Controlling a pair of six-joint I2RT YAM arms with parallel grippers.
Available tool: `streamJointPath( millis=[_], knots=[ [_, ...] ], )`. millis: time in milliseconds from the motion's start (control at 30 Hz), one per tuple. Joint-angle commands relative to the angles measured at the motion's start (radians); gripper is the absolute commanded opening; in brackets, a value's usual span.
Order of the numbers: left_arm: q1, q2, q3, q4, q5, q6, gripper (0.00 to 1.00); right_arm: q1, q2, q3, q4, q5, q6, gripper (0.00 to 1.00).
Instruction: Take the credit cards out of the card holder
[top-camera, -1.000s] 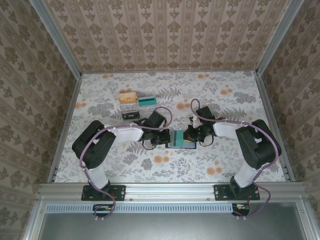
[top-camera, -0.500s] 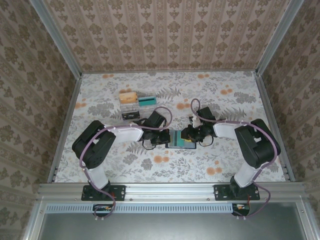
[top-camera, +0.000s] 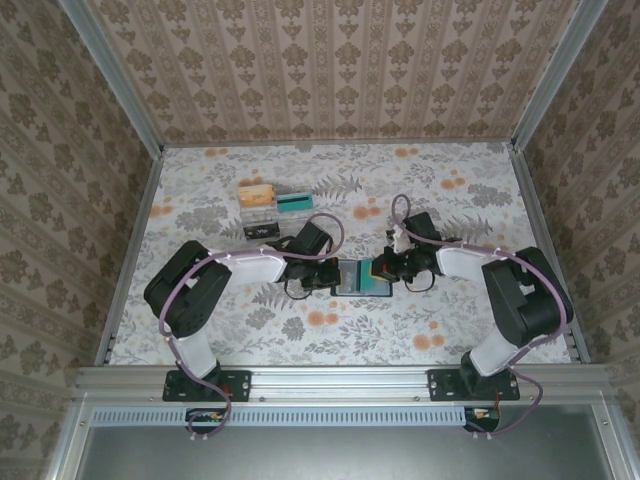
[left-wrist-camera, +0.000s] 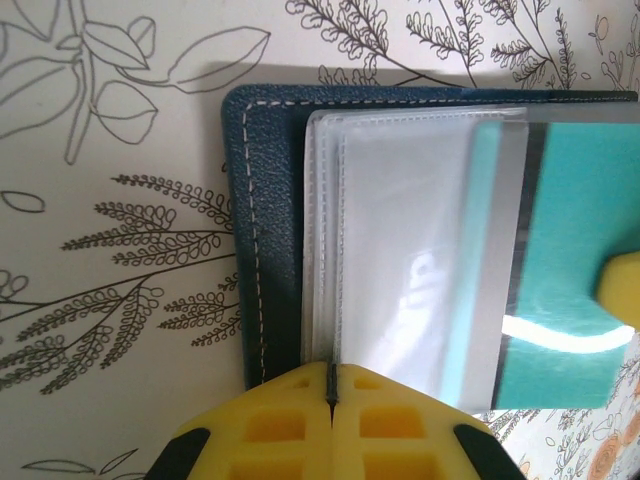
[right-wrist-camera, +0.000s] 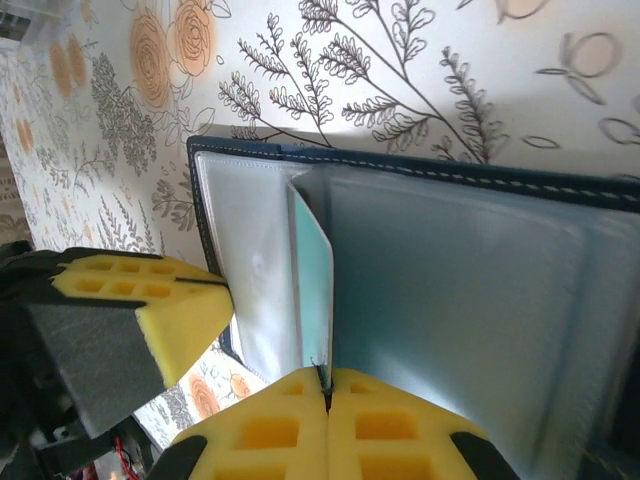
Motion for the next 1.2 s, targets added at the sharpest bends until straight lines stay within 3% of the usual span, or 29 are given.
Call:
streamJointPath(
  millis=[0, 167, 267, 300, 433, 467, 733, 967, 1167],
  knots=[
    [0.011, -0.011, 0.005, -0.074, -0.021, 0.002, 0.00, -0.012, -0.069, -0.017, -0.102, 0.056, -0.032, 0.00],
    [0.021, -0.062, 0.024, -0.067, -0.013, -0.004, 0.00, -0.013, -0.143, -0.015, -0.174, 0.098, -0.038, 0.00],
    [0.030, -0.105, 0.038, -0.061, -0.007, -0.007, 0.06, -0.013, -0.197, -0.003, -0.211, 0.113, -0.038, 0.00],
    [0.035, -0.120, 0.040, -0.058, -0.004, -0.007, 0.10, -0.013, -0.213, 0.002, -0.217, 0.112, -0.037, 0.00],
    [0.062, -0.211, 0.052, -0.042, -0.005, -0.017, 0.55, -0.012, -0.279, 0.047, -0.215, 0.062, -0.032, 0.00],
    [0.070, -0.236, 0.053, -0.031, -0.007, -0.023, 0.60, -0.012, -0.289, 0.063, -0.207, 0.045, -0.026, 0.00],
    [0.152, -0.435, -0.042, 0.164, 0.017, -0.144, 0.63, -0.010, -0.289, 0.191, -0.112, -0.047, 0.007, 0.00],
    [0.197, -0.510, -0.111, 0.321, 0.131, -0.188, 0.55, -0.005, -0.218, 0.244, 0.104, -0.181, 0.123, 0.00],
    [0.198, -0.523, -0.170, 0.454, 0.178, -0.249, 0.49, 0.034, -0.138, 0.300, 0.180, -0.244, 0.135, 0.00]
  ],
)
